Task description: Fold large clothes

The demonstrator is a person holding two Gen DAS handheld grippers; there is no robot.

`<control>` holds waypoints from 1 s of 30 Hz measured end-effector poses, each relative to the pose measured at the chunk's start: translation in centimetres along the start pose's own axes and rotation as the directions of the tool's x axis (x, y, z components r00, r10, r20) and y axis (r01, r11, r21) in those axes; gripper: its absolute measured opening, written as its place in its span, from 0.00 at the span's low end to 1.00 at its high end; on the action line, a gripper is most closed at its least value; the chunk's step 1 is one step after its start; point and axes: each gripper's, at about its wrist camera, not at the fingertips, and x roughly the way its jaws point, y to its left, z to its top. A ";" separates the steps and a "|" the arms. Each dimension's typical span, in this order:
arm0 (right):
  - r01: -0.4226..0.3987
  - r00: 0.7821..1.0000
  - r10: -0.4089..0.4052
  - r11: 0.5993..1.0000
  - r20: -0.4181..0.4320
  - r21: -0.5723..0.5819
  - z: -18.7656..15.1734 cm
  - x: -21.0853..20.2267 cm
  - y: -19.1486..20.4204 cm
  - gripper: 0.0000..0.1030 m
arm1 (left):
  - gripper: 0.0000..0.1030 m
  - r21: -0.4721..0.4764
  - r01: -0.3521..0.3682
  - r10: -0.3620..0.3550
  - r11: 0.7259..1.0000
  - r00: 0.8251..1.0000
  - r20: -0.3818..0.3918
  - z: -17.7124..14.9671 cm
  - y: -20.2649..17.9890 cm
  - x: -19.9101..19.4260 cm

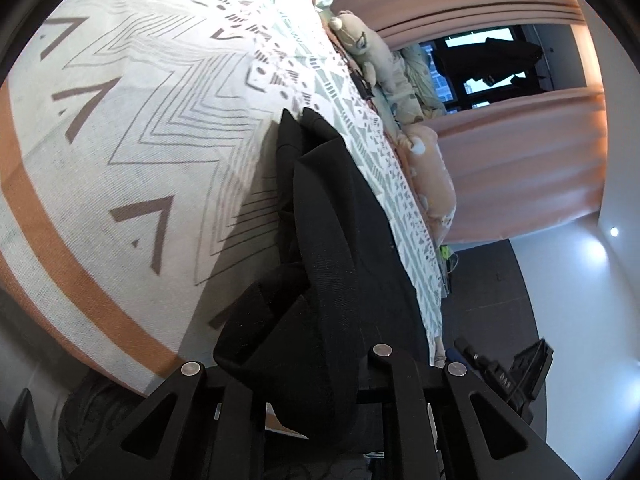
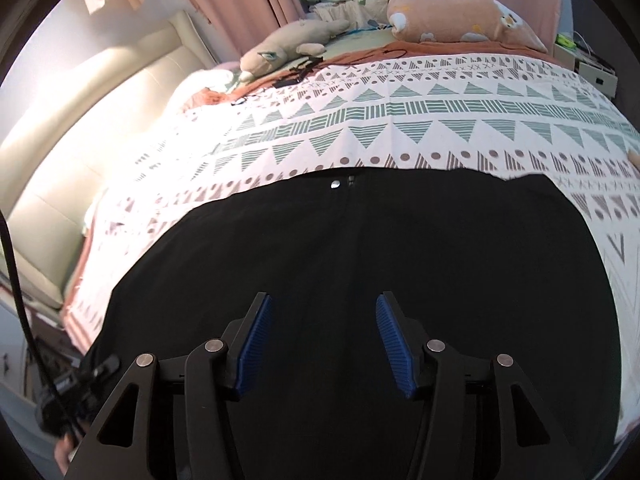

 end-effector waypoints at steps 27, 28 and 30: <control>-0.051 0.980 0.063 0.996 -0.188 0.067 -12.8 3.6 -0.8 0.32 | 0.12 0.152 0.183 -0.173 0.971 0.982 -0.078 0.9 -11.9 2.9; -0.052 0.981 0.067 0.995 -0.185 0.080 -13.0 3.7 -0.9 0.32 | 0.12 0.162 0.186 -0.174 0.969 0.981 -0.083 0.6 -12.3 3.1; -0.050 0.982 0.063 0.996 -0.180 0.072 -13.0 3.7 -1.0 0.31 | 0.12 0.183 0.196 -0.181 0.963 0.979 -0.094 0.2 -13.5 3.6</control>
